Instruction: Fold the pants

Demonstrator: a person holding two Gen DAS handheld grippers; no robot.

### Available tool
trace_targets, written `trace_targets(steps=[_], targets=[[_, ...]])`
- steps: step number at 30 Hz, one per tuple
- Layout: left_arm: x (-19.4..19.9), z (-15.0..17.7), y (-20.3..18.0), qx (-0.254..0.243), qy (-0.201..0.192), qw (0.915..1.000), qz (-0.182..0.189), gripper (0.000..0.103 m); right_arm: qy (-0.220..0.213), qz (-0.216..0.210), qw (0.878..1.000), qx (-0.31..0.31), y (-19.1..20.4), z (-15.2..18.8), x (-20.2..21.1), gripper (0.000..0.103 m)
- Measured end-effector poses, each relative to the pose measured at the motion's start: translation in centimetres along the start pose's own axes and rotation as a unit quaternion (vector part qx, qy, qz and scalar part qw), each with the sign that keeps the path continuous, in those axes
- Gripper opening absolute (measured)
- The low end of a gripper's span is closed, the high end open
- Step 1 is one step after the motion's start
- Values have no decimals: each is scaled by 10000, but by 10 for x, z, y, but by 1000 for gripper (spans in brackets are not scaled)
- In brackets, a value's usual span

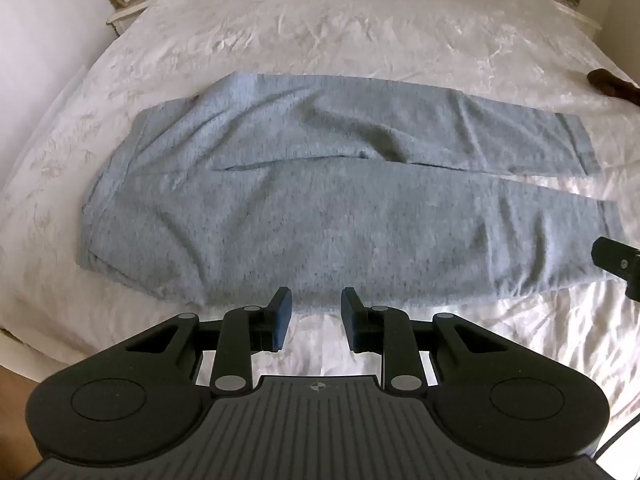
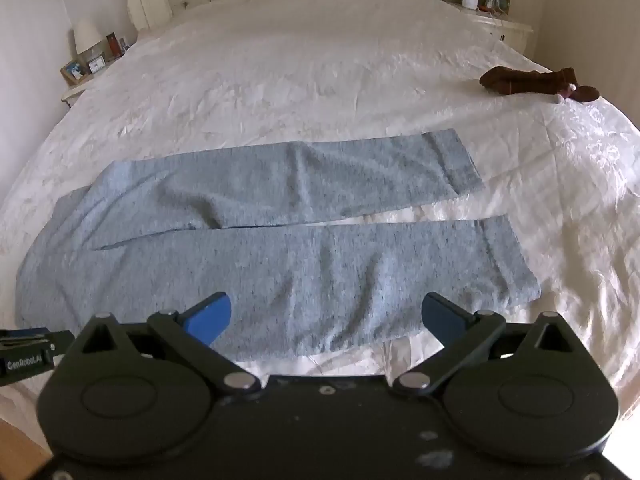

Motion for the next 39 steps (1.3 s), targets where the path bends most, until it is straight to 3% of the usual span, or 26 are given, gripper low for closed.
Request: trace_targets(steps=[39], targets=[[-3,10,-1,2,98,9999,-96,26,229,-128,9997,10,2,6,-8,103]])
Point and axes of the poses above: each gripper's, at about its wrist camera, not at the fingertips, and x roughly against the way its jaws point, y to its left, z to its underside, the point moved 9 cm from there along -x, roughly the way its jaws point, and after that the axes turned 11 degrees about x, right-handed, at the moved point
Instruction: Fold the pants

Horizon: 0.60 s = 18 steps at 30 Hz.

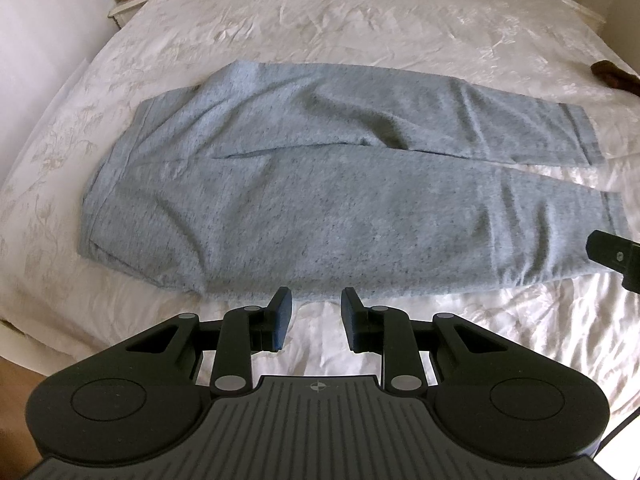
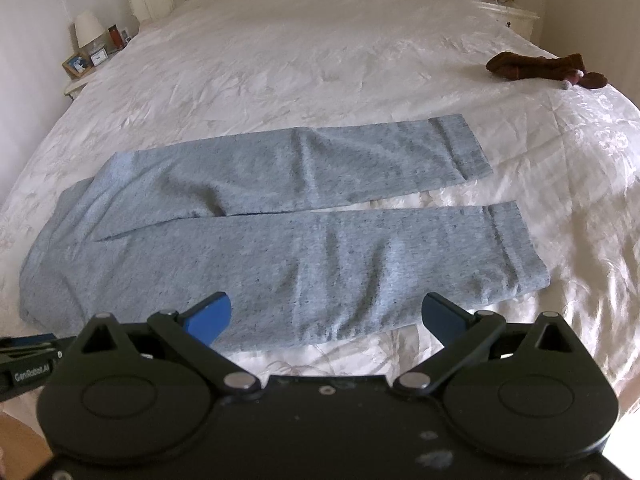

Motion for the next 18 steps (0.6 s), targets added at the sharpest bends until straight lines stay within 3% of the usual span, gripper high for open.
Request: trace_targets(steps=[10,18], targets=[[-3,3,-1,7,87,9999,-74,26,156,210,9994,222,-3,-1,-6,103],[-7,14,13,130,301,9989,-321,26,153,-153,9996,183,2,0,-18,103]])
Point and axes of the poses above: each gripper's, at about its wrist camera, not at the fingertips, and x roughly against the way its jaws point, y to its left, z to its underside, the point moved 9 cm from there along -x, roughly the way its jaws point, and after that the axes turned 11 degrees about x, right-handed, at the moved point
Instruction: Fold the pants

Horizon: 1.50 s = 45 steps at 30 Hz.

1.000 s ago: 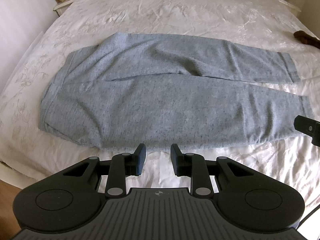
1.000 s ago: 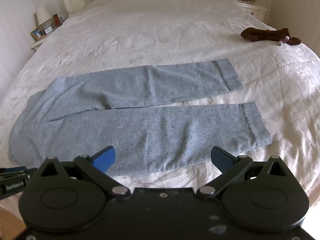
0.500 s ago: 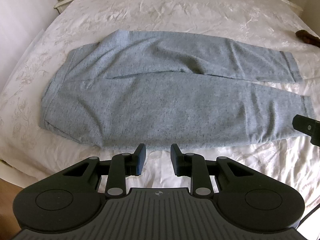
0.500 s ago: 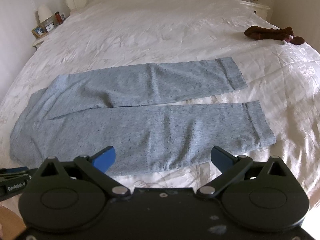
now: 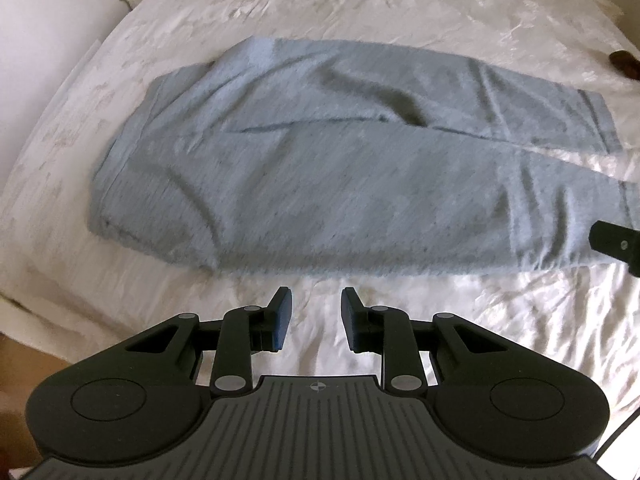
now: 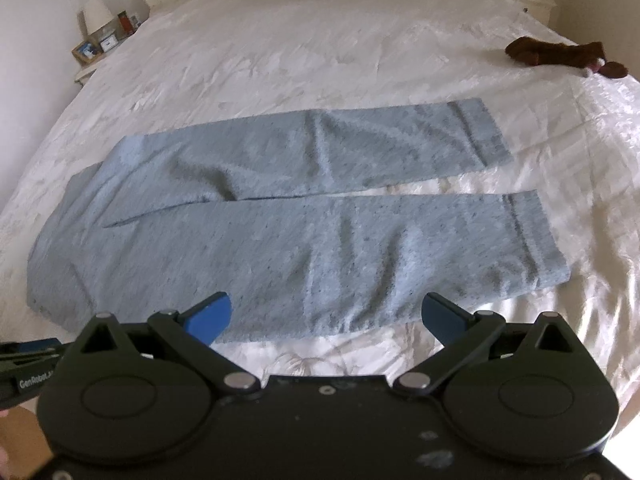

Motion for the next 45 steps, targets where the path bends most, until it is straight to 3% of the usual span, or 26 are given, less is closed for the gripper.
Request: trace_targets(steps=[9,14,18,22,25,30,32,39,43,45], targets=[[-11,9,53,406,257,9982,-363,26,291,-299,9991,104,10,11,-25,101],[-22,-7,89,532,173,9972,-495,26,-184,-237,9994,179,13,-1,-23,101],[-39,-27,101,343,185,9978,-537,26,-660,113,9976,169,10,-19,-19,101],[-56,-54,95,219,146,9992,-307,26,-955,596,9936,120,6,-34,-22,103],[-72,-67,78,-40,188,9998,-25,26,-697,624,9956,80,10,-40,-43,103],[-99,-76,44,-681,337,9964,364,26,202,277,9994,-19,29,-35,-97,52],[-107,-78,33,-873,401,9942,488,26,404,217,9989,-32,39,-30,-116,45],[-145,-74,17,-1313,646,9878,527,26,1378,344,9896,-225,54,24,-161,43],[-164,-68,16,-1258,856,9876,397,26,1567,309,9870,-147,51,33,-146,43],[-170,-65,15,-1211,917,9878,355,26,1436,300,9892,-12,45,23,-134,44]])
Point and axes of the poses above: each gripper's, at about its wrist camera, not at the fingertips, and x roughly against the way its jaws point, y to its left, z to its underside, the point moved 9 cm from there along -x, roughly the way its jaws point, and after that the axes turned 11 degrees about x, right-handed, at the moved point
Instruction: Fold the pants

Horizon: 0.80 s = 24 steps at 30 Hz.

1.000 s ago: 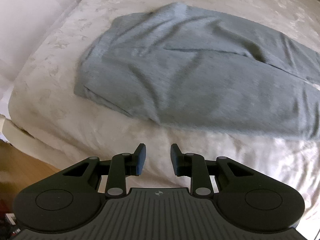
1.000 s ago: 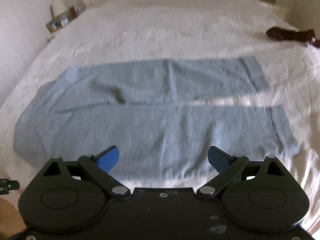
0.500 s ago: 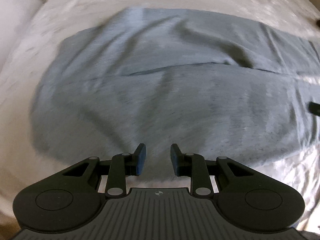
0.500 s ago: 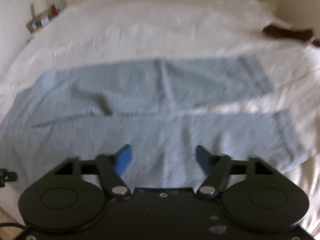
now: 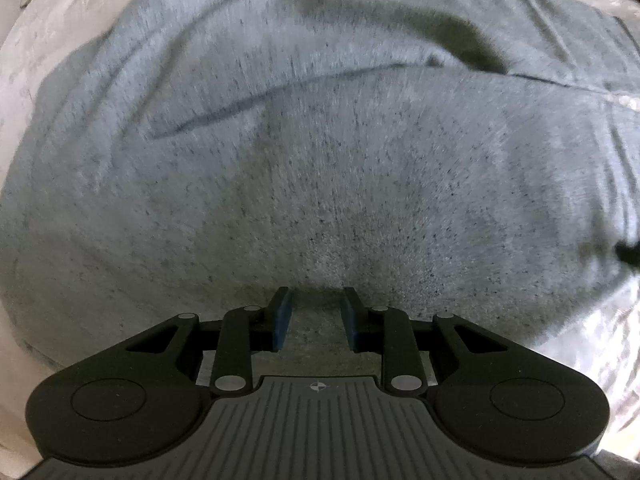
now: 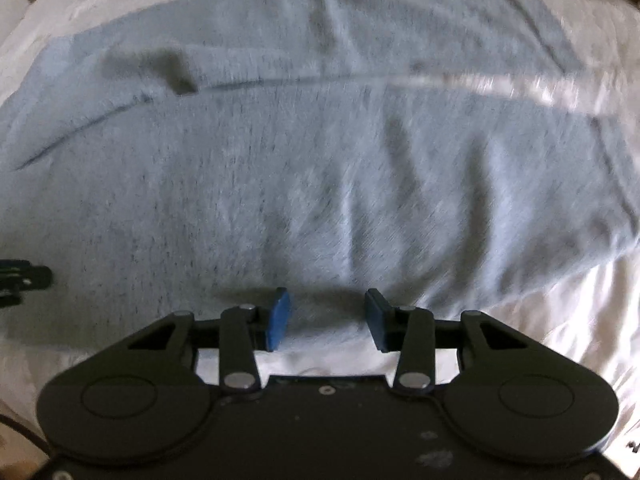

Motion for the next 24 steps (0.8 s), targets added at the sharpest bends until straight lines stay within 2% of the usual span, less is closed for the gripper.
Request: trace_targets(steps=[1,3,7,10,13,18,21,24], targets=[[-2,0,-1,13,4,10000,-48,26,-152,11,9998,88,-5,-7,9,45],[-6,1,-2,44,20,9999,-157,26,-491,86,9983,309,-19,-27,25,57],[-15,-1,-6,204,114,9990,-393,26,-1079,334,9884,1012,-55,-81,36,63],[-16,-5,-9,391,187,9978,-498,25,-1290,474,9762,1680,-75,-128,33,68],[-10,-15,-10,525,146,9975,-451,26,-1603,375,9554,2452,-87,-175,21,70],[8,-43,1,909,-101,9949,-426,26,-1501,-6,9298,3362,-87,-234,-10,70],[17,-66,8,1050,-247,9931,-450,26,-1398,-296,9254,3509,-87,-266,-30,70],[23,-87,11,1082,-405,9922,-472,26,-1333,-585,9192,3658,-78,-280,-44,70]])
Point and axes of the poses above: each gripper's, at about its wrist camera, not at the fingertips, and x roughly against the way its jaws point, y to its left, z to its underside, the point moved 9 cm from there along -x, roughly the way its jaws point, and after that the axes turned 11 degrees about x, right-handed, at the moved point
